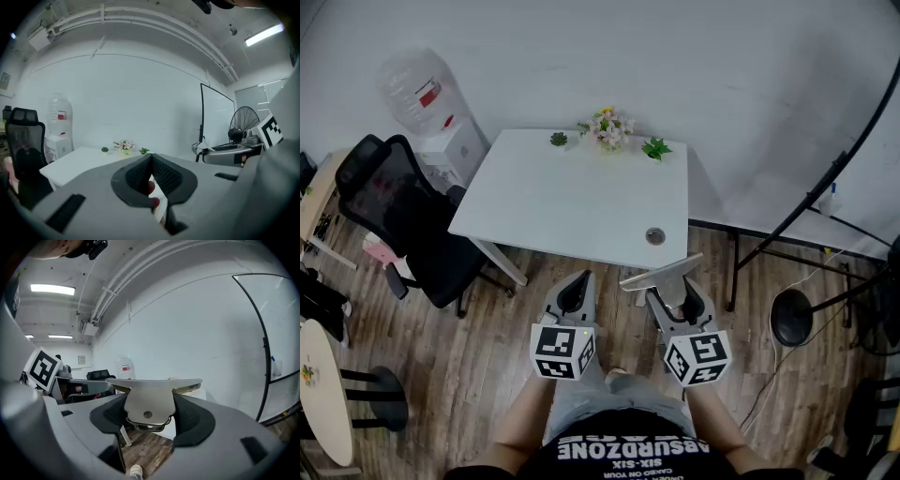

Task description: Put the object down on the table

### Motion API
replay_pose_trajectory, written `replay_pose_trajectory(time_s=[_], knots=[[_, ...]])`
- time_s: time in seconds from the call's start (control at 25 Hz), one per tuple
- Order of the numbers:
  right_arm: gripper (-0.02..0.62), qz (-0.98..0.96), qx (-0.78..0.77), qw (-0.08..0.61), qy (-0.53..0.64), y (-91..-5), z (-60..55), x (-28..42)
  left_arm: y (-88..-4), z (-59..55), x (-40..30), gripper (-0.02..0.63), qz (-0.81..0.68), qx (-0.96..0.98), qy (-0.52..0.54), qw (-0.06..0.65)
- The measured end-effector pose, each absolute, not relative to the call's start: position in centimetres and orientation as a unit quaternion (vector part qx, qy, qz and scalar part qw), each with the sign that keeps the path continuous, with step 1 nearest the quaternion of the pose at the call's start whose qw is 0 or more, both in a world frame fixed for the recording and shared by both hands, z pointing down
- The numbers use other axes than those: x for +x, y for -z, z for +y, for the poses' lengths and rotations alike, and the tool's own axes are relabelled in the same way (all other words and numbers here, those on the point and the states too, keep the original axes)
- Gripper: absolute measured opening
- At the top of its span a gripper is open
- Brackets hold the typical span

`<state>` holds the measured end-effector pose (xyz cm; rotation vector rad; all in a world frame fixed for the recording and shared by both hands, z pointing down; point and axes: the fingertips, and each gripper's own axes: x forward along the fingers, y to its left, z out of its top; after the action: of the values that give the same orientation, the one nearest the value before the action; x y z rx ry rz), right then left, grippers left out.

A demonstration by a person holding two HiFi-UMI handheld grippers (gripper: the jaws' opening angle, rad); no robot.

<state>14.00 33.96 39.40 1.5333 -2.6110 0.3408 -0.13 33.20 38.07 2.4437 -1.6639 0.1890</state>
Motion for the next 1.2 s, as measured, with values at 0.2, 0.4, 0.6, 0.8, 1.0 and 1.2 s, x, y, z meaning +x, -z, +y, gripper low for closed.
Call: replay_pose_trajectory(time_s=[0.2,0.4,0.6,0.8,1.0,1.2], knots=[[0.285,-0.855,0.506,0.046,-0.108,-39.2,33.5,14.0,-38.6,33.0,-0.6,-0.003,-0.559,0.820,-0.067,0.099],[0.285,-0.854,0.508,0.041,-0.107,-38.9,32.7,14.1,-38.6,31.9,-0.4,-0.003,-0.555,0.823,-0.067,0.099],[0.285,-0.853,0.508,0.041,-0.112,-38.9,31.0,14.8,-38.5,30.0,0.3,-0.003,-0.554,0.824,-0.063,0.098],[0.285,-0.853,0.506,0.049,-0.113,-39.2,28.8,14.8,-38.7,28.0,0.4,-0.004,-0.553,0.824,-0.066,0.105],[0.285,-0.854,0.504,0.050,-0.118,-39.7,26.1,14.7,-38.9,25.5,0.1,-0.003,-0.556,0.821,-0.069,0.108],[0.285,-0.854,0.504,0.047,-0.123,-39.7,23.4,14.4,-39.2,23.0,-0.2,-0.003,-0.554,0.822,-0.077,0.112]])
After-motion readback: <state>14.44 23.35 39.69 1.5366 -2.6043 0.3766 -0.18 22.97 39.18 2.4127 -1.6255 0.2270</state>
